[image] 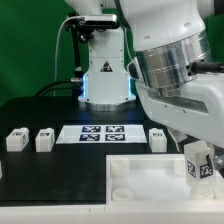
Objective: Assemble one leg
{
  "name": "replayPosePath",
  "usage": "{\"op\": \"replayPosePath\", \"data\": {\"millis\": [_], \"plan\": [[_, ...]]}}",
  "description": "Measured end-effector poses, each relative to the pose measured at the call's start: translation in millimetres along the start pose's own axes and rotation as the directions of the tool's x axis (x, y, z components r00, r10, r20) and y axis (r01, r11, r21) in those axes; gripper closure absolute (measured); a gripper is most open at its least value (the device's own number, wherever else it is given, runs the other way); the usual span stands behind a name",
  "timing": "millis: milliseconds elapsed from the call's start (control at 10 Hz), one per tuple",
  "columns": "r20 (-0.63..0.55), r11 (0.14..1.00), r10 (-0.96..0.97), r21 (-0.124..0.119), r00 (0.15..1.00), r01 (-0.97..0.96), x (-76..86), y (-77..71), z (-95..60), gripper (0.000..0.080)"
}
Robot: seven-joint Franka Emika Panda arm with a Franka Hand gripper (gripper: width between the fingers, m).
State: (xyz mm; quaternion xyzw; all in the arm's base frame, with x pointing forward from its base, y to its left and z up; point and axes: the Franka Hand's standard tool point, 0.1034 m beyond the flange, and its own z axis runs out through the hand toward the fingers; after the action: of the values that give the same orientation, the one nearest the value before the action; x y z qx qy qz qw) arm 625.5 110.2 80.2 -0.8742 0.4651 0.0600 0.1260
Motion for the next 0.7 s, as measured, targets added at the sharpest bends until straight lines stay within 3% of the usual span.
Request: {"op": "replayPosePath", "data": {"millis": [100, 300, 500, 600, 700], "plan": [[-0.011, 0.975, -0.221, -0.016, 0.975, 0.221, -1.3, -2.2, 0.8, 0.0161], [-0.008, 0.944, -0.330, -0.011, 0.944, 0.330, 0.4, -1.8, 0.5, 0.0153], [-0.003, 0.821, -0.571, -0.023, 0.821, 0.570, 0.2, -1.9, 0.1, 0.0151], [-0.005, 0.693, -0.720, -0.053, 0.694, 0.719, 0.5, -5.8, -3.0, 0.0151], [-0.007, 0.661, -0.750, -0.051, 0.662, 0.748, -0.8, -7.5, -2.7, 0.0151]]}}
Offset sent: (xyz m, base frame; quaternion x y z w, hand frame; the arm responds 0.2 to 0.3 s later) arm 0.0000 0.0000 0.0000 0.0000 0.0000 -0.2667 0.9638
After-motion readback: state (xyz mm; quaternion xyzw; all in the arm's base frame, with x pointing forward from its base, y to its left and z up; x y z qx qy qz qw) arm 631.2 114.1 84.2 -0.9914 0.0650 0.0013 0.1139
